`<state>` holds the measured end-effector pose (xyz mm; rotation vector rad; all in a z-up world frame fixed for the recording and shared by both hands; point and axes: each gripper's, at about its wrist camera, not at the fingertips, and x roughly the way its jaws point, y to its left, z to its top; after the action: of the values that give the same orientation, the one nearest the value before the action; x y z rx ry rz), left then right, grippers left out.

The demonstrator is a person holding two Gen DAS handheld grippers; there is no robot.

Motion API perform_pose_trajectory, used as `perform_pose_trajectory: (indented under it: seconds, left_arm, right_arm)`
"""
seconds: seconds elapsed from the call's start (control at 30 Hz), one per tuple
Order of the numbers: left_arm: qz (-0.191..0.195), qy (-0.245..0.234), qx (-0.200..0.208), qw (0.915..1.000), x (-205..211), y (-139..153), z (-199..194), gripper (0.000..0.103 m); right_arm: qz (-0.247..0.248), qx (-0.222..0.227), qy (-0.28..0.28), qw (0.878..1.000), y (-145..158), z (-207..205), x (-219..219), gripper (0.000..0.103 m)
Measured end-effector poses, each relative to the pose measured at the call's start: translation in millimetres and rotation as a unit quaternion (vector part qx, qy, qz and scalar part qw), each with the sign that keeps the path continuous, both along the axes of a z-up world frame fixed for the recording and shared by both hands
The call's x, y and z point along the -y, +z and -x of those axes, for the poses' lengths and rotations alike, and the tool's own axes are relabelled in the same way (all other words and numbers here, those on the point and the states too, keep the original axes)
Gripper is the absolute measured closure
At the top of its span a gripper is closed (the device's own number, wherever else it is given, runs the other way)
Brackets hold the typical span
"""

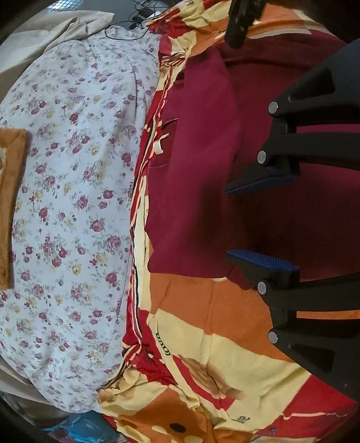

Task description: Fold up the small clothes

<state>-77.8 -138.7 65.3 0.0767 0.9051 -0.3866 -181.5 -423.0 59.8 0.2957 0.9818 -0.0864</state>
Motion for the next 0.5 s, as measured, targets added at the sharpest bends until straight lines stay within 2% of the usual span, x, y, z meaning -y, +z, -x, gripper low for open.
perform_pose_trajectory:
  seconds: [0.1, 0.17, 0.23, 0.27, 0.43, 0.5]
  left_arm:
    - [0.012, 0.004, -0.005, 0.9999, -2, 1, 6, 0.072]
    - [0.014, 0.004, -0.011, 0.9998, -2, -1, 8, 0.072]
    - [0.010, 0.003, -0.013, 0.9999, -2, -1, 11, 0.072]
    - [0.009, 0.003, -0.012, 0.9999, -2, -2, 12, 0.072]
    - [0.020, 0.010, -0.014, 0.9996, -3, -1, 10, 0.072]
    - [0.021, 0.010, -0.014, 0.9996, -1, 0, 10, 0.072]
  right_arm:
    - [0.014, -0.020, -0.008, 1.000, -16, -12, -10, 0.052]
    - [0.037, -0.025, -0.017, 0.999, -28, -18, -7, 0.057]
    - [0.033, -0.021, -0.026, 0.999, -31, -16, 2, 0.094]
    - [0.021, -0.019, -0.031, 0.999, -29, -13, 9, 0.097]
    - [0.018, 0.031, -0.068, 0.997, 2, 18, 47, 0.100]
    - [0.045, 0.041, -0.099, 0.993, 10, 27, 64, 0.100]
